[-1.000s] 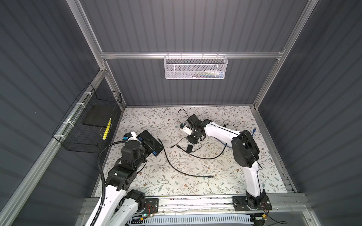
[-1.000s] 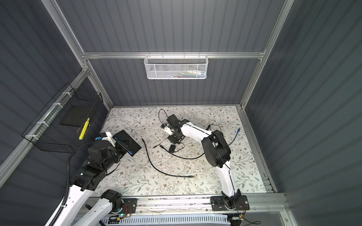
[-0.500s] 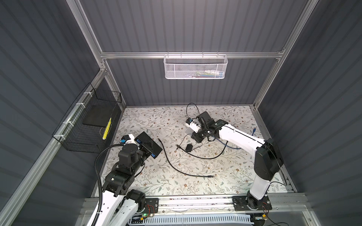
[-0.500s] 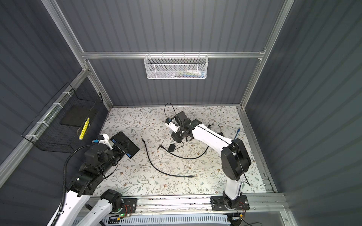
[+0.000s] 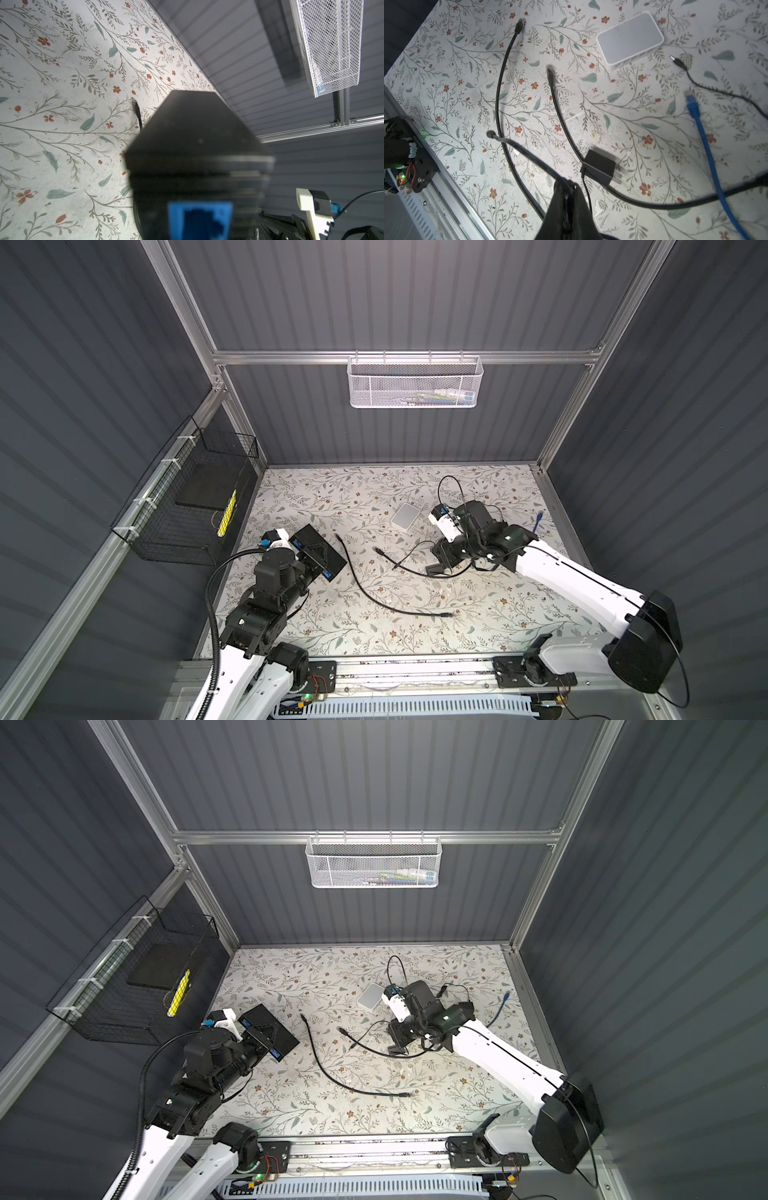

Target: Insert the plug into the switch port

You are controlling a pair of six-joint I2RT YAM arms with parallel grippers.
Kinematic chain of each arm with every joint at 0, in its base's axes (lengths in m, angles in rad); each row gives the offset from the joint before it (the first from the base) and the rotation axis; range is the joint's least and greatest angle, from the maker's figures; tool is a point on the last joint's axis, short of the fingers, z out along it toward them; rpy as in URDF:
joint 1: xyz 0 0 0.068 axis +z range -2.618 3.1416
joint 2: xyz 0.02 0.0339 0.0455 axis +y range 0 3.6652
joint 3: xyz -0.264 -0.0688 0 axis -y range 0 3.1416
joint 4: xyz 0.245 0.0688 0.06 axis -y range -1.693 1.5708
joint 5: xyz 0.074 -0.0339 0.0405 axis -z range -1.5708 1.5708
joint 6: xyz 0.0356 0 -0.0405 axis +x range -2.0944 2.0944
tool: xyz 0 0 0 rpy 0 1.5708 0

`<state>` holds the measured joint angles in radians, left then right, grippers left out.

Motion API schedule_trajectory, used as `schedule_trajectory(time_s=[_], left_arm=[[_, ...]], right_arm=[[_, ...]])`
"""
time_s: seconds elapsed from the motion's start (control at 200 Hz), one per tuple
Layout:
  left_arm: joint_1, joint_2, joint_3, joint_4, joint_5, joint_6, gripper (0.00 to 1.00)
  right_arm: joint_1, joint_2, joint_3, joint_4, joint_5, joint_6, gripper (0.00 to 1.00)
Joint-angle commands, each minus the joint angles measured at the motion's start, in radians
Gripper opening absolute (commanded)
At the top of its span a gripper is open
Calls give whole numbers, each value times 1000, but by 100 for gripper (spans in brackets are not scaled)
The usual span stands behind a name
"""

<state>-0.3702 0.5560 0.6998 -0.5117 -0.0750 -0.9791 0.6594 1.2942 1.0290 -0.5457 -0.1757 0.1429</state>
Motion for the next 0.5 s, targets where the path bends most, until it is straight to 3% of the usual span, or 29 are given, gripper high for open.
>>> schedule_trajectory(time_s=[0.0, 0.33, 0.495], left_arm=[[7, -13, -18, 55, 28, -12, 0], [8, -6, -28, 62, 35, -13, 0], [7, 28, -42, 103, 57, -12, 0]], right_arm=[[-3, -78, -66, -12, 2, 108, 12], [-24, -268, -179, -37, 26, 259, 13], [-99, -353, -233, -62, 61, 350, 13]])
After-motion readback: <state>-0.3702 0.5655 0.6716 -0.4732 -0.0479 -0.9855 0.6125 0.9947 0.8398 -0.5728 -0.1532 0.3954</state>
